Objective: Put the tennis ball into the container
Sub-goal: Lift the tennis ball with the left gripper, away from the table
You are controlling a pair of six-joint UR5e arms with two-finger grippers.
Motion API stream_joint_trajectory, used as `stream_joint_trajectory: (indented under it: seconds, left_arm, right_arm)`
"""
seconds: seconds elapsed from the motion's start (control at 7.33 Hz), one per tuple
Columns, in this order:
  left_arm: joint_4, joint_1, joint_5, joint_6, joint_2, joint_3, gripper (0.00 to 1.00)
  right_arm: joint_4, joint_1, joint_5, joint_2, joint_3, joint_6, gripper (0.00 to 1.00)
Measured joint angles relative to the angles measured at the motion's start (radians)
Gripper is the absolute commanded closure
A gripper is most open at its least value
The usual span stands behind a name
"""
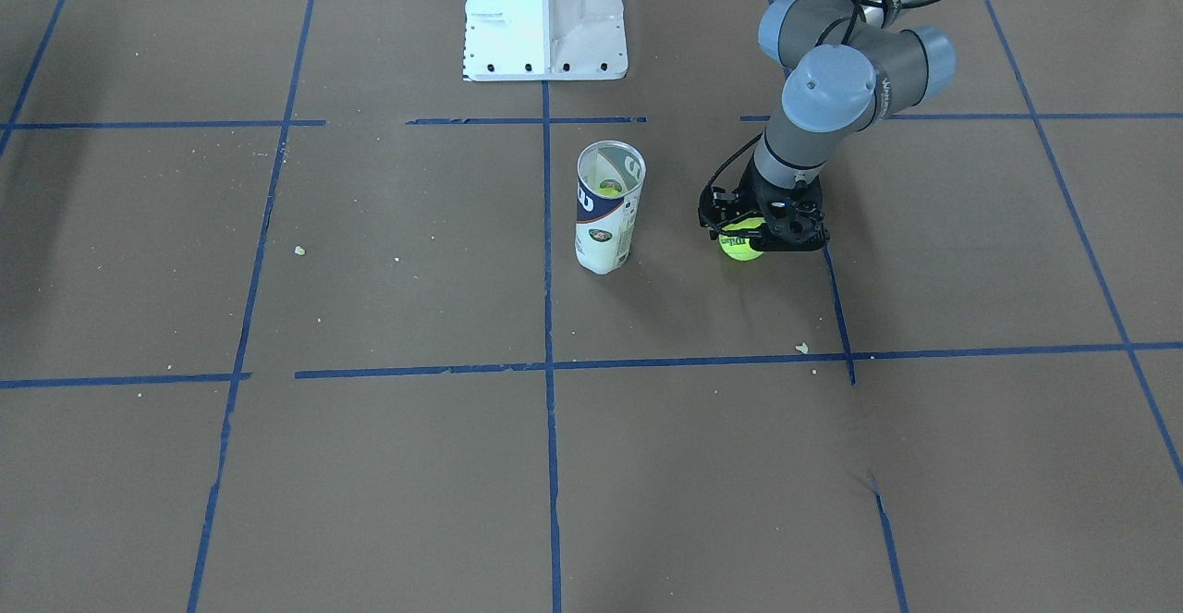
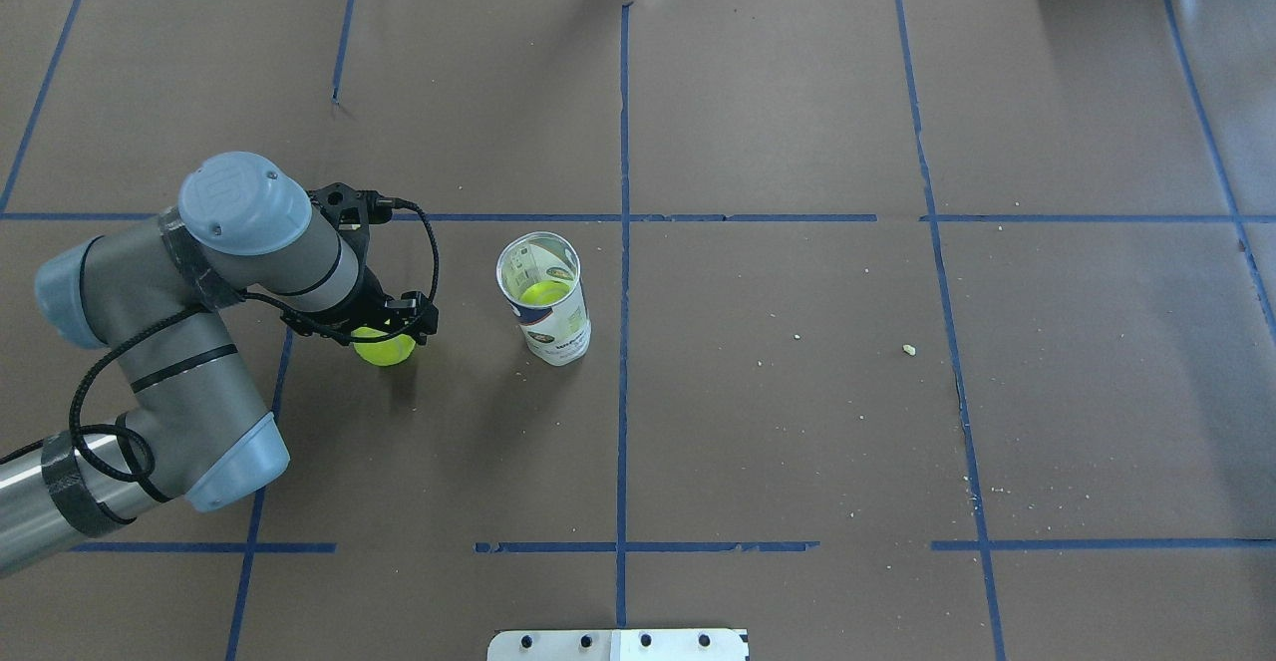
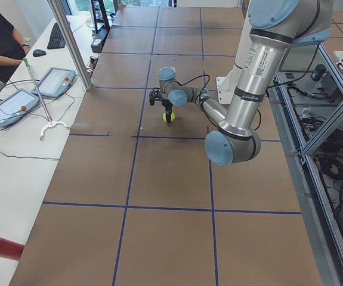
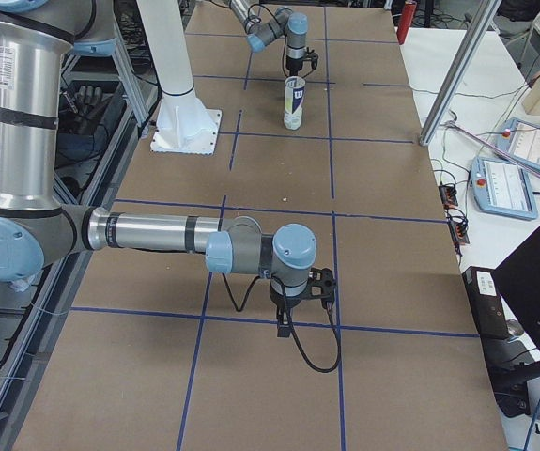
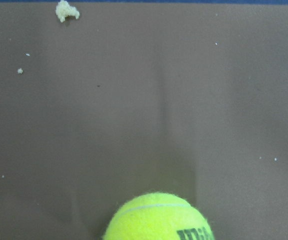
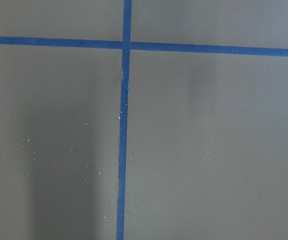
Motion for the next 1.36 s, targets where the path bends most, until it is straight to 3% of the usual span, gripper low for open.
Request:
stream_joint_trajectory:
  seconds: [0.27,0.55,0.68,1.09,1.36]
  left_arm:
    - [0.001,-0.001,0.001,-0.002,0.001,-0.015,0.89]
    - [0.036,-0.028,0.001,0.003,0.003,-0.065,0.91]
    - [0.116,-0.065,0.002,0.01,0.0,-0.125,0.91]
    - [0.438,-0.222,-0.004,0.087,-0.053,-0.334,0.91]
    - [0.648,-0.27,-0.02,0.108,-0.168,-0.399,0.92]
  right_arm:
    - [0.0,0.0,0.0,0.0,0.0,0.0,0.0]
    - [0.0,0.0,0.0,0.0,0.0,0.0,0.0]
    - [0.0,0.0,0.0,0.0,0.0,0.0,0.0]
    - [0.0,0.0,0.0,0.0,0.0,0.0,0.0]
    - [0.0,0.0,0.0,0.0,0.0,0.0,0.0]
